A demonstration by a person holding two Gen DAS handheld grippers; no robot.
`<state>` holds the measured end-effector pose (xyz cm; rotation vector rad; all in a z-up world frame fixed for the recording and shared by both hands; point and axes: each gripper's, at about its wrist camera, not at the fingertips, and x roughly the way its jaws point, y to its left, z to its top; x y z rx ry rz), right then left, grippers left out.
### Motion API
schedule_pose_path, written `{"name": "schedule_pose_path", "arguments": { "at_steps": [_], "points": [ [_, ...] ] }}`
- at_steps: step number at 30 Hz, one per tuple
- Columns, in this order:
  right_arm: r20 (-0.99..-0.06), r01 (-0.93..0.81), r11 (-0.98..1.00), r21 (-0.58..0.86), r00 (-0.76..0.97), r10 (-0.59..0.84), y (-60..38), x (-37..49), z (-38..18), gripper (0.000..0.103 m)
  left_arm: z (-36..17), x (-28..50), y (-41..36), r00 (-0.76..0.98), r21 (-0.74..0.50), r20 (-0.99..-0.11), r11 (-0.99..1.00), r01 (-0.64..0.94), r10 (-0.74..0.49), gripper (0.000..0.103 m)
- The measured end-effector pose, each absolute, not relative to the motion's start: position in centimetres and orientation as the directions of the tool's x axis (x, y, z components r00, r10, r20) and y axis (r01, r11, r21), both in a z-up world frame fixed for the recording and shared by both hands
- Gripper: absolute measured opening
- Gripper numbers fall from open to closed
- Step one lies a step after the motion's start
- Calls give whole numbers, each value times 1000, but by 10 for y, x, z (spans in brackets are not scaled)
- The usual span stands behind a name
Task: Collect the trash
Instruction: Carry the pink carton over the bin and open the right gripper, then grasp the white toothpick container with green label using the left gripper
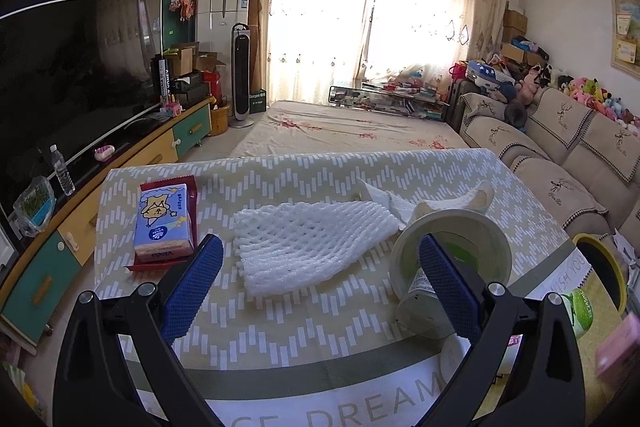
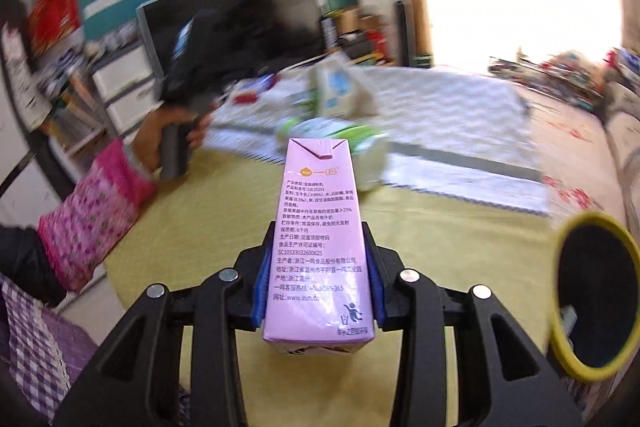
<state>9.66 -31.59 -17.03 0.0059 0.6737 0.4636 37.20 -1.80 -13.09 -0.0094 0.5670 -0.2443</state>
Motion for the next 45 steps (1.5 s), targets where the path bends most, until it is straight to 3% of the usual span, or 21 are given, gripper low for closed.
{"name": "schedule_pose_path", "arguments": {
  "at_steps": [9, 13, 18, 21, 27, 33, 36, 45],
  "points": [
    [-627, 117, 985, 128, 779, -12, -443, 105, -168, 37, -135, 372, -25, 811, -65, -537, 970, 235, -232, 97],
    [-680, 288, 951, 115, 721, -137, -494, 120, -186, 37, -134, 372, -24, 812, -69, -535, 970, 232, -232, 97],
    [-718, 372, 923, 98, 669, -193, -526, 136, -208, 37, -135, 371, -25, 810, -64, -536, 968, 243, -238, 97],
    [-716, 434, 896, 89, 654, -245, -537, 142, -215, 62, -134, 368, -28, 809, -56, -535, 965, 255, -245, 97],
    [-667, 422, 887, 190, 718, -198, -522, 130, -207, 62, -129, 363, -34, 805, -52, -528, 957, 287, -270, 97],
    [-546, 331, 905, 268, 826, -140, -481, 110, -188, 67, -129, 357, -47, 778, -38, -538, 931, 362, -324, 96],
    [-531, 301, 925, 230, 836, -140, -464, 114, -181, 67, -132, 353, -61, 756, -9, -557, 913, 408, -343, 85],
    [-552, 294, 919, 263, 827, -107, -465, 115, -187, 67, -139, 347, -84, 705, 20, -582, 860, 509, -404, 64]
  ]
}}
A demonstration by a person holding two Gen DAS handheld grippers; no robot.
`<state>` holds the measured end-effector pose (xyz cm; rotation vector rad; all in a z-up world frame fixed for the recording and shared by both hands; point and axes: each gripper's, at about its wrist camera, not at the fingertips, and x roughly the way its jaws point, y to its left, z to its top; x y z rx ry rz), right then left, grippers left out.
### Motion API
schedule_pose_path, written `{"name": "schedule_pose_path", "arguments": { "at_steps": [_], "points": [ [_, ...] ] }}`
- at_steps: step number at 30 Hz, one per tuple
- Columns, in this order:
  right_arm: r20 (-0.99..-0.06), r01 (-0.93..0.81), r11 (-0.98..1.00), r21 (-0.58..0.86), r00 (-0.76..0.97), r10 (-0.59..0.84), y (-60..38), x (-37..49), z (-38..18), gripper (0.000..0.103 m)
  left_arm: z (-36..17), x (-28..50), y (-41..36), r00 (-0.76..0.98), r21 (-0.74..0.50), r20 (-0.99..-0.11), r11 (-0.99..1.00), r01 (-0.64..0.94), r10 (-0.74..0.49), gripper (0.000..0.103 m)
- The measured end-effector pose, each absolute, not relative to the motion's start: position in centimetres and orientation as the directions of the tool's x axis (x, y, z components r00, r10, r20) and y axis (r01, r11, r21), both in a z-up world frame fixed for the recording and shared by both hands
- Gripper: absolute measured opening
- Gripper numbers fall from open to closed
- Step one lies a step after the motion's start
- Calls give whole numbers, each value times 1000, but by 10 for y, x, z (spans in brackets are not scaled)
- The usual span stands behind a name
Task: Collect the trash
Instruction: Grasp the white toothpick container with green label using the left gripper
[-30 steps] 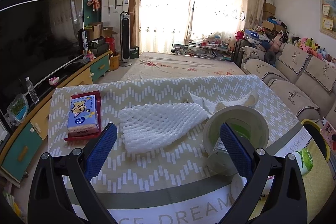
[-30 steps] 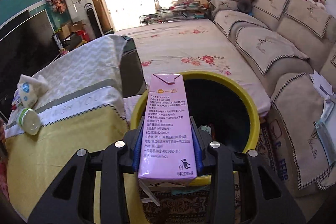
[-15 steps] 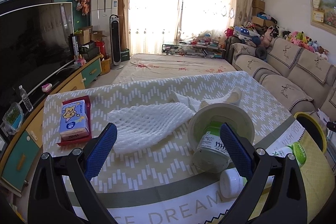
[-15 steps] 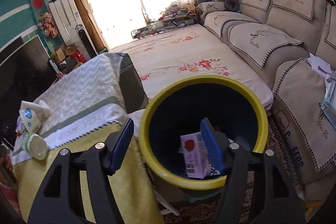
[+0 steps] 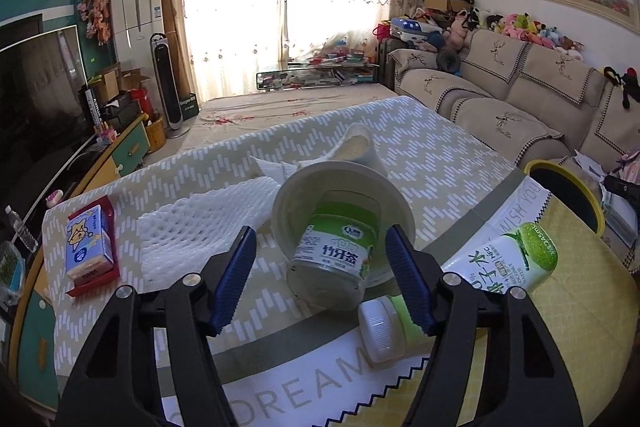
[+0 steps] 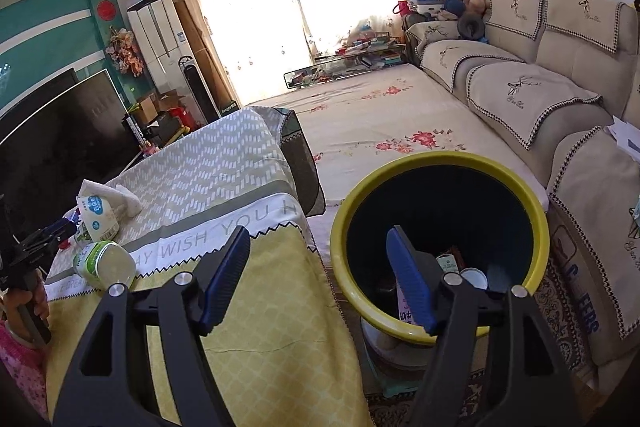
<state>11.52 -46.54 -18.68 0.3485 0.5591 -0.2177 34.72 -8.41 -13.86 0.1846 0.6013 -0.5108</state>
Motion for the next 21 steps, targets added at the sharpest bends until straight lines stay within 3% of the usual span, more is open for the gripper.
{"name": "schedule_pose_path", "arguments": {
  "at_steps": [8, 21],
  "points": [
    [-554, 273, 921, 280, 829, -77, -461, 117, -190, 67, -147, 356, -87, 685, 5, -600, 855, 519, -413, 62],
    [-565, 256, 923, 289, 823, -52, -457, 121, -193, 67, -155, 367, -99, 640, 3, -641, 832, 554, -424, 49]
  ]
}}
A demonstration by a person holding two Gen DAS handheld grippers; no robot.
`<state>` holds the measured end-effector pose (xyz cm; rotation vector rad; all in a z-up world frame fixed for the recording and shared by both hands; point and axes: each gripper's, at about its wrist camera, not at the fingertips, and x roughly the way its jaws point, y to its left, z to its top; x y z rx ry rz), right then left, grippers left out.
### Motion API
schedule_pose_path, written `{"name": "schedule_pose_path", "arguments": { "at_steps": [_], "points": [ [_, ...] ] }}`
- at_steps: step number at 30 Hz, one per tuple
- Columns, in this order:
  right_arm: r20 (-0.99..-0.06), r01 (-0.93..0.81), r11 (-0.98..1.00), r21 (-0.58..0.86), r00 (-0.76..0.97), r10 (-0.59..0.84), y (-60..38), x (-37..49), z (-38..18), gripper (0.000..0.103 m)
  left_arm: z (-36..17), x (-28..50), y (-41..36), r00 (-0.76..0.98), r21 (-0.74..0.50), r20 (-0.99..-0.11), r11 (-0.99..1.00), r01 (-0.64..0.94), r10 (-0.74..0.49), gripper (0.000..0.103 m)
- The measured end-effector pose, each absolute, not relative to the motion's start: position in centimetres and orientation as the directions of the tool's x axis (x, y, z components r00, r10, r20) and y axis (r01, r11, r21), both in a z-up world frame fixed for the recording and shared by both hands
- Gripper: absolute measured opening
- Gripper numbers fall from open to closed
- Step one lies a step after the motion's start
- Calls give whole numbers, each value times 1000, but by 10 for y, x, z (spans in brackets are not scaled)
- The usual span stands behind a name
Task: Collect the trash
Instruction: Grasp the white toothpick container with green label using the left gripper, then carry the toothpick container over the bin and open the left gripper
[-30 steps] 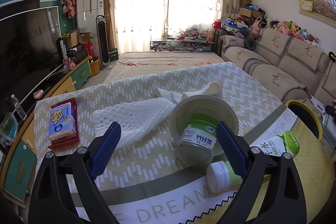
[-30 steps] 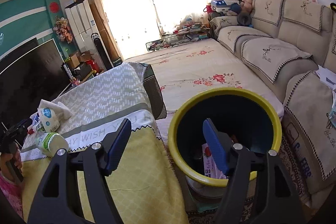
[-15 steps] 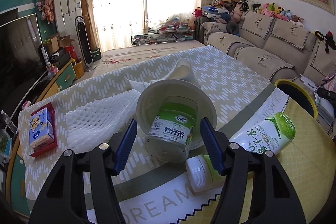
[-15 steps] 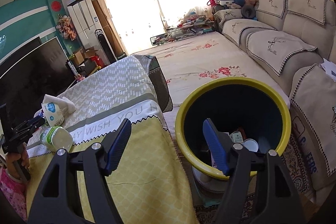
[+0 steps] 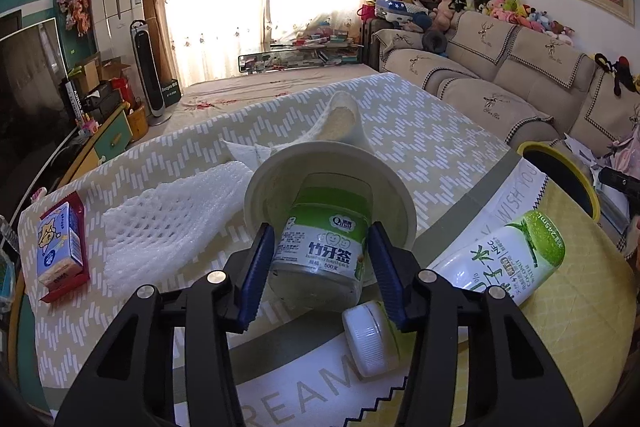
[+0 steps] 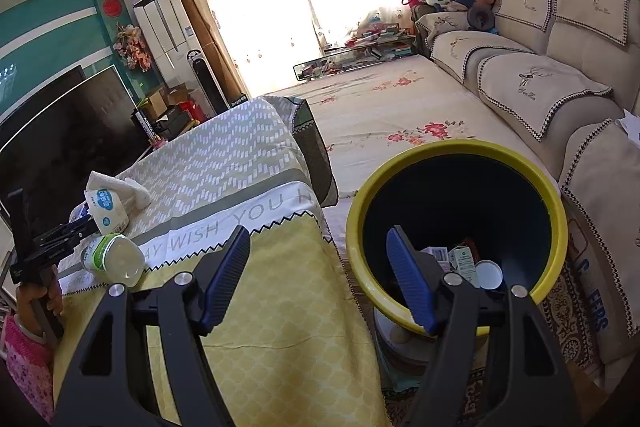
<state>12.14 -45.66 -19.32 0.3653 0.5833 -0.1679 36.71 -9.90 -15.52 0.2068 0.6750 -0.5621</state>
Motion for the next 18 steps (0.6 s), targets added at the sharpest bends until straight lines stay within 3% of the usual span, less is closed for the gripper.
{"name": "schedule_pose_path", "arguments": {
  "at_steps": [18],
  "points": [
    [-560, 254, 924, 286, 827, -54, -454, 117, -187, 67, -151, 354, -109, 634, 51, -655, 813, 580, -411, 49]
  ]
}}
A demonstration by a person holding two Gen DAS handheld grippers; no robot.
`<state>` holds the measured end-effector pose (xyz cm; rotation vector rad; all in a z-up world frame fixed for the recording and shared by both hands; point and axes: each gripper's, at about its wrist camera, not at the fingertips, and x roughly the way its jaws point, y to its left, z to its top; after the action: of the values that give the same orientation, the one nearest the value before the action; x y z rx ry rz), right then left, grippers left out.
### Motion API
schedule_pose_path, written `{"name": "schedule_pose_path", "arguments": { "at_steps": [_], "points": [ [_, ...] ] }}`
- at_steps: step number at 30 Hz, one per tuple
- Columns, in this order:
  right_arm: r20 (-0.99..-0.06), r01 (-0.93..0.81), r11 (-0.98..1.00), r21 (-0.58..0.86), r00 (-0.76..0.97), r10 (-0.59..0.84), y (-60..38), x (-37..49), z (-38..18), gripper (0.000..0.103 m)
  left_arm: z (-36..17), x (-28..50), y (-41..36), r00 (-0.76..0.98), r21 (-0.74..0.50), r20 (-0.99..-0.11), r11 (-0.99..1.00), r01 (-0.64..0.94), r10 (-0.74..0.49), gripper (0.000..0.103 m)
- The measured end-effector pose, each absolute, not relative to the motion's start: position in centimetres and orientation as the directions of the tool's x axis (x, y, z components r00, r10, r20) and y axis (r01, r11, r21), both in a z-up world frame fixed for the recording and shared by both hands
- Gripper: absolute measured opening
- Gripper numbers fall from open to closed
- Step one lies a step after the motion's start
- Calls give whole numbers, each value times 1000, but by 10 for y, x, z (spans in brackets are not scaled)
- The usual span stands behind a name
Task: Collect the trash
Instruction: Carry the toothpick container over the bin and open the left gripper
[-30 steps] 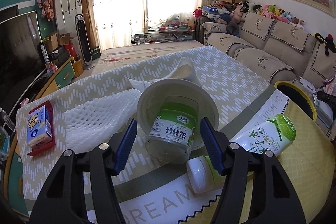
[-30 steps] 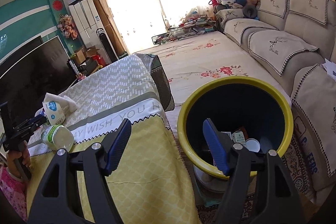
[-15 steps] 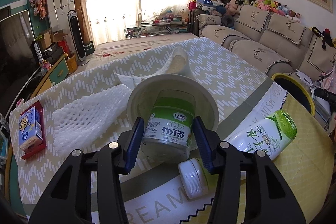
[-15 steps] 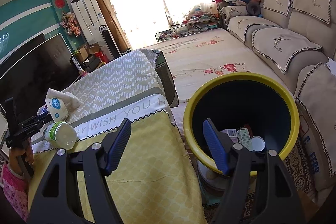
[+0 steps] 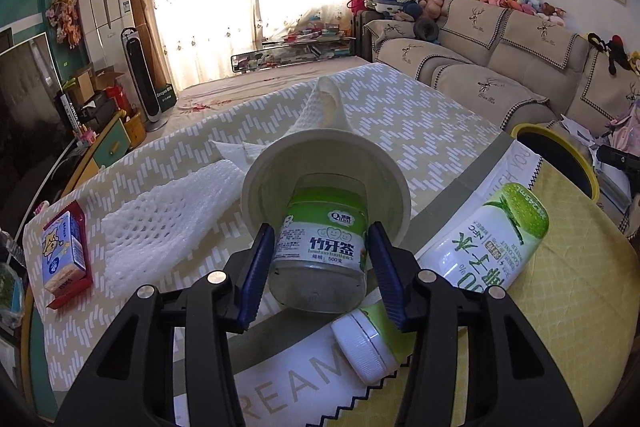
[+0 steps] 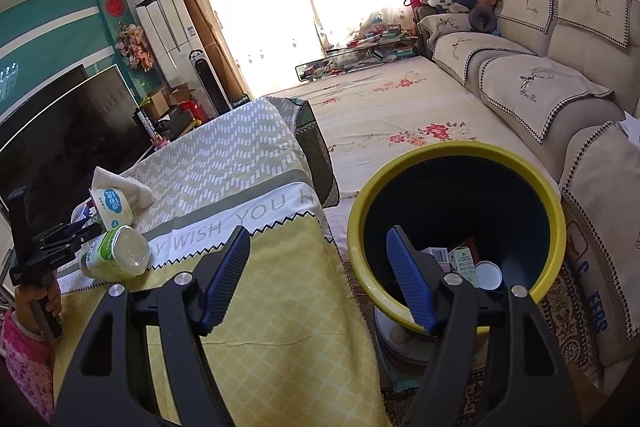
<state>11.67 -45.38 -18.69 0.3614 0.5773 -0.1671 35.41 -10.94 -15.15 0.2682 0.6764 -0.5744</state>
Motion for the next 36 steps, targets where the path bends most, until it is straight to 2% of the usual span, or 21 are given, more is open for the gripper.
{"name": "schedule_pose_path", "arguments": {
  "at_steps": [12, 23, 25, 27, 28, 30, 36],
  "points": [
    [-551, 256, 918, 302, 833, -51, -460, 115, -186, 67, -110, 330, -88, 689, 35, -567, 823, 567, -451, 46],
    [-547, 260, 914, 310, 835, -52, -464, 109, -185, 67, -124, 335, -106, 669, 45, -612, 826, 562, -422, 47],
    [-551, 258, 914, 314, 833, -46, -465, 111, -186, 67, -128, 339, -104, 652, 23, -625, 825, 565, -430, 49],
    [-553, 255, 914, 316, 832, -41, -464, 111, -188, 68, -135, 343, -105, 650, 31, -645, 835, 549, -403, 58],
    [-555, 254, 915, 315, 831, -40, -464, 112, -188, 68, -139, 344, -105, 650, 42, -651, 836, 547, -392, 58],
    [-554, 251, 915, 315, 831, -38, -463, 112, -189, 68, -143, 345, -107, 637, 37, -663, 832, 554, -394, 49],
    [-546, 245, 911, 333, 837, -25, -466, 110, -188, 68, -126, 335, -108, 674, 68, -633, 840, 538, -380, 49]
  ]
}}
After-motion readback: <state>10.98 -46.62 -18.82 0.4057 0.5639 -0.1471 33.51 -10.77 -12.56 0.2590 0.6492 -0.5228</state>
